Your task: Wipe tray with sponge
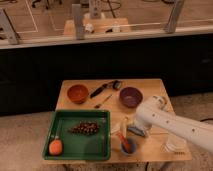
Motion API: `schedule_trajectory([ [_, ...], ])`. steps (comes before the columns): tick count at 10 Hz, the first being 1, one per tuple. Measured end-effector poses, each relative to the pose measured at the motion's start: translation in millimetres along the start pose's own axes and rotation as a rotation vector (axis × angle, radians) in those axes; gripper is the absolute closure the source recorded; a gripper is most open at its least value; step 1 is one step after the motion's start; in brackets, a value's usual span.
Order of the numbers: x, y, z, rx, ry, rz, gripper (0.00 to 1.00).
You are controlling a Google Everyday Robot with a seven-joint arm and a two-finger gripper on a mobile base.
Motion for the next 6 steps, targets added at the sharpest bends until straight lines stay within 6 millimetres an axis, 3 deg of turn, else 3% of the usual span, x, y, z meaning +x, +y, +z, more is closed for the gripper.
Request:
schedule_trajectory([
  [3, -11, -16, -55, 0.044, 0.022, -0.049, 1.0],
  [6, -52, -28, -107, 0.106, -0.029, -0.175, 1.0],
])
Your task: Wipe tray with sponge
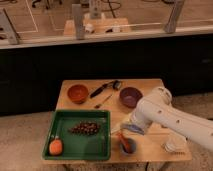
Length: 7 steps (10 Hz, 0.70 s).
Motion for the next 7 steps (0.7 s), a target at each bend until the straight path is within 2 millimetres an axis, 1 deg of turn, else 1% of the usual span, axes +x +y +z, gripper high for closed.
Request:
schedule_trajectory([
  [3, -18, -22, -13, 0.045, -0.06, -0.086, 1.0],
  [7, -18, -22, -13, 0.046, -0.061, -0.086, 1.0],
])
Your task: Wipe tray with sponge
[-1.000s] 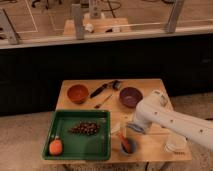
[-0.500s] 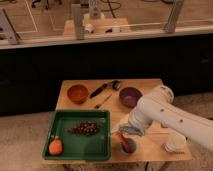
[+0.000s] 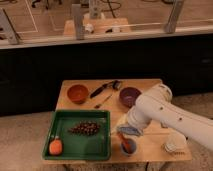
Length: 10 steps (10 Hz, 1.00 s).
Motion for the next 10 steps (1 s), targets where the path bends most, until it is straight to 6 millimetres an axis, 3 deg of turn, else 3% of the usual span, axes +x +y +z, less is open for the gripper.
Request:
schedule_trajectory([
  [4, -11, -9, 6, -0.008, -0.025, -0.026, 1.0],
  [10, -75, -109, 46, -0.073, -0.104, -0.162, 1.0],
])
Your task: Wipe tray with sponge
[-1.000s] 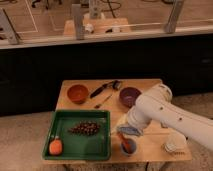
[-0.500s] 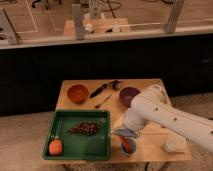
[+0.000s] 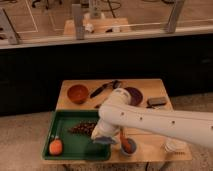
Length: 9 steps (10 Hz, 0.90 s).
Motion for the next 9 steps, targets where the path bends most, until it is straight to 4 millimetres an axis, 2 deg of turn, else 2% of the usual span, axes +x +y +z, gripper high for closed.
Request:
schedule_trajectory([
  [2, -9, -26, 7, -0.022, 0.0, -0.034, 1.0],
  [4, -12, -43, 14, -0.032, 0.011, -0.044, 1.0],
  [7, -7, -47, 35, -0.053, 0.016, -0.033, 1.0],
  [9, -5, -48, 57, -0.067, 0.005, -0.033, 1.0],
])
